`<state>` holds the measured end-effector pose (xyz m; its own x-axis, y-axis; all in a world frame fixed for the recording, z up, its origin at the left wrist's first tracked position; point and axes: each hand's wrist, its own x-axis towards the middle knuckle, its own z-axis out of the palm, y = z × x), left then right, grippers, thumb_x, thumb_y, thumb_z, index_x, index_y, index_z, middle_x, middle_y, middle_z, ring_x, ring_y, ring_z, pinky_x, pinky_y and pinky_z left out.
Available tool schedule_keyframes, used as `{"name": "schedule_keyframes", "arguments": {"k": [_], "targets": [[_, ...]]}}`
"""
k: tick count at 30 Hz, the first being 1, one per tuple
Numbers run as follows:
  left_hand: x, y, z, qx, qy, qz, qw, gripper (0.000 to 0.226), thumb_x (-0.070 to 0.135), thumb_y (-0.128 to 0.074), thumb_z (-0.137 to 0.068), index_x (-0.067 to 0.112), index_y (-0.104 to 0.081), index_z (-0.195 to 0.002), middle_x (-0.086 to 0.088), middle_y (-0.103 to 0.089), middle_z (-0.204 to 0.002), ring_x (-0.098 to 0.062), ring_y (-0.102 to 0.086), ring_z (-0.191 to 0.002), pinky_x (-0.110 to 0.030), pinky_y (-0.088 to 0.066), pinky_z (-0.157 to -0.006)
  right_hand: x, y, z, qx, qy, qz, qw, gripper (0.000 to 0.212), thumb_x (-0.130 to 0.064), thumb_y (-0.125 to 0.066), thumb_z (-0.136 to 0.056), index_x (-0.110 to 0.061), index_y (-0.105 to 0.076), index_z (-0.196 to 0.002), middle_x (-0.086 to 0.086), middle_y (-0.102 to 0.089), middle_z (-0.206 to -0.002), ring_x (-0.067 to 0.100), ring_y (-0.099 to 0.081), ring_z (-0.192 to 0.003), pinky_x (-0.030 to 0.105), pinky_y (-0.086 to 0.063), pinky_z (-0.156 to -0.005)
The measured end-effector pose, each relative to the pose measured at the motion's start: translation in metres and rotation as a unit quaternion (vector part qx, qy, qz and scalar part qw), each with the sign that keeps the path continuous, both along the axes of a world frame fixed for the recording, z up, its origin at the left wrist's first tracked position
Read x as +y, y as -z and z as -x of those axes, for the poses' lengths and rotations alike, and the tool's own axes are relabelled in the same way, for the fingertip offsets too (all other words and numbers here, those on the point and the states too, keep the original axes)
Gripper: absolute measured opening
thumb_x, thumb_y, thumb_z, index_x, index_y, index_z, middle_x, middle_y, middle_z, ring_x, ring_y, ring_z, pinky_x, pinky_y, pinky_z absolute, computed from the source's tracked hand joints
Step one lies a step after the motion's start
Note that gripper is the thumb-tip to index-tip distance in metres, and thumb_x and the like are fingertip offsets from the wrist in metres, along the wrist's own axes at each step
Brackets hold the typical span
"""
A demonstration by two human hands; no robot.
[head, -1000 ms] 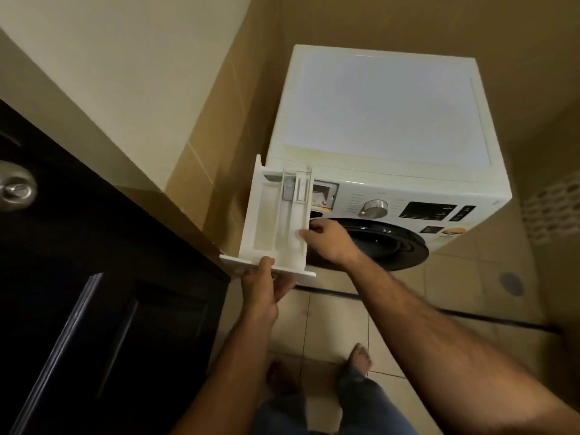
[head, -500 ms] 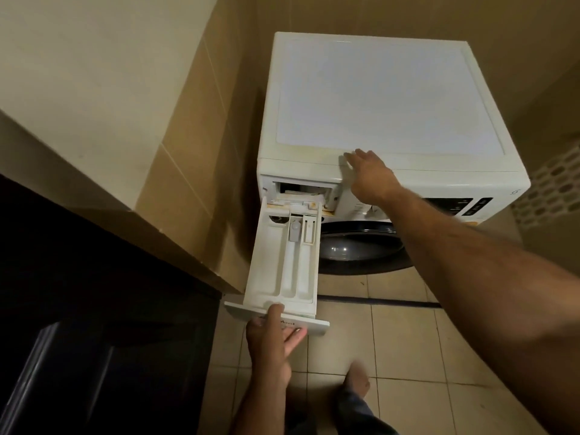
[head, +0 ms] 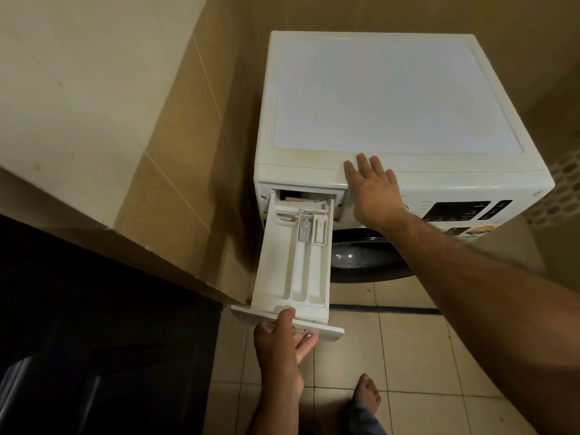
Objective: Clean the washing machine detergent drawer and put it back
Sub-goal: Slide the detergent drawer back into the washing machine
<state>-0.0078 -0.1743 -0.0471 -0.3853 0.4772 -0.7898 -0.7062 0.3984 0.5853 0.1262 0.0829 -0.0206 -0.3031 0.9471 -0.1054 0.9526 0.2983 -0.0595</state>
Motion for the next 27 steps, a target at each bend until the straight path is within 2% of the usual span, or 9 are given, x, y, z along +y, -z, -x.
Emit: {"name": "schedule_keyframes", "arguments": {"k": [3,6,11,18,24,27], "targets": [[0.001,0.001,-0.001,0.001,-0.002,0.0,1.0,0.035,0.008,-0.067,-0.089,0.016,-0.056,-0.122,-0.014,-0.068,-0.114,-0.034,-0.069,-0.099,-0.045,-0.062,-0.072,0.001,0.001,-0.001,-0.009,-0.005,-0.002,1.0,0.094,0.007,-0.052,-0.08,-0.023,-0.004,-0.155,0.007,0.002,-0.164,0.032,0.005,-0.15,0.052,-0.009,-0.121],[0.001,0.0,-0.005,-0.005,-0.008,-0.006,1.0,0.034,0.008,-0.066,-0.089,0.016,-0.057,-0.12,-0.014,-0.068,-0.114,-0.034,-0.069,-0.099,-0.044,-0.062,-0.071,0.0,0.002,-0.001,-0.015,-0.007,-0.002,1.0,0.095,0.006,-0.053,-0.08,-0.023,-0.002,-0.155,0.008,0.003,-0.164,0.032,0.006,-0.15,0.051,-0.009,-0.121],[0.004,-0.003,-0.012,-0.005,-0.018,-0.002,1.0,0.035,0.008,-0.067,-0.089,0.014,-0.057,-0.122,-0.016,-0.068,-0.115,-0.036,-0.069,-0.099,-0.053,-0.059,-0.081,-0.002,0.0,0.0,-0.012,-0.006,-0.002,1.0,0.095,0.005,-0.053,-0.081,-0.022,-0.001,-0.155,0.008,0.005,-0.164,0.032,0.007,-0.15,0.051,-0.007,-0.121],[0.008,-0.001,-0.02,0.001,-0.035,0.007,0.999,0.035,0.009,-0.071,-0.086,0.018,-0.059,-0.118,-0.015,-0.069,-0.113,-0.034,-0.07,-0.097,-0.047,-0.062,-0.071,-0.001,0.004,-0.001,-0.017,-0.009,-0.012,1.0,0.097,0.003,-0.055,-0.08,-0.022,0.0,-0.155,0.007,0.006,-0.164,0.031,0.008,-0.15,0.051,-0.008,-0.122],[0.014,0.001,-0.024,0.022,-0.047,0.013,0.999,0.043,0.009,-0.073,-0.084,0.021,-0.056,-0.121,-0.012,-0.067,-0.116,-0.034,-0.068,-0.1,-0.047,-0.062,-0.069,0.0,0.007,0.0,-0.016,-0.004,-0.018,1.0,0.096,0.002,-0.054,-0.08,-0.023,0.0,-0.155,0.007,0.006,-0.164,0.031,0.008,-0.15,0.051,-0.007,-0.121],[0.013,0.002,-0.02,0.026,-0.045,0.004,0.999,0.043,0.01,-0.073,-0.084,0.021,-0.057,-0.122,-0.011,-0.067,-0.116,-0.033,-0.069,-0.099,-0.043,-0.062,-0.066,-0.001,0.007,0.0,-0.016,-0.004,-0.02,1.0,0.097,0.002,-0.056,-0.079,-0.023,0.0,-0.155,0.007,0.006,-0.164,0.031,0.008,-0.15,0.051,-0.006,-0.121]]}}
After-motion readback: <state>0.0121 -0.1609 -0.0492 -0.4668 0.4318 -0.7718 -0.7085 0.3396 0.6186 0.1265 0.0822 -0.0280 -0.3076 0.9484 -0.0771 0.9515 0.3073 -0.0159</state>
